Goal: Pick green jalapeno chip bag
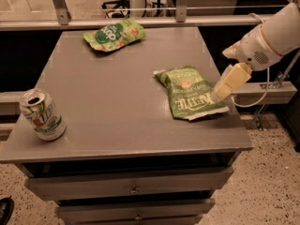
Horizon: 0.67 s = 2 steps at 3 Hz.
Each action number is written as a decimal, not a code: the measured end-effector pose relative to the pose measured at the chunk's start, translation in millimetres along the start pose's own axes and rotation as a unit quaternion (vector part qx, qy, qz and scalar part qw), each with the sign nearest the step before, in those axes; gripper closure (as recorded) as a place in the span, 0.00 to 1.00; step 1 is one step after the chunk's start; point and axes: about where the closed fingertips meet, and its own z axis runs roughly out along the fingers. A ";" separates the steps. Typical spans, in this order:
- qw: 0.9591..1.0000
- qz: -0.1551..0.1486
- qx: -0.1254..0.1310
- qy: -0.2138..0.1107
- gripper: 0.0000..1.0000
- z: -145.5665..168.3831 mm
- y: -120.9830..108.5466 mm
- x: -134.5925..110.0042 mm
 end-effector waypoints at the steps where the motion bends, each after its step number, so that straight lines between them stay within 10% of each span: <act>1: 0.999 0.020 -0.012 -0.023 0.00 20.6 -11.0 -3.5; 2: 0.998 0.034 -0.029 -0.041 0.00 54.5 -19.7 -11.6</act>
Offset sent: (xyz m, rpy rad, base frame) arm 0.0559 0.0361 -0.0514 0.1551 0.0549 -0.0275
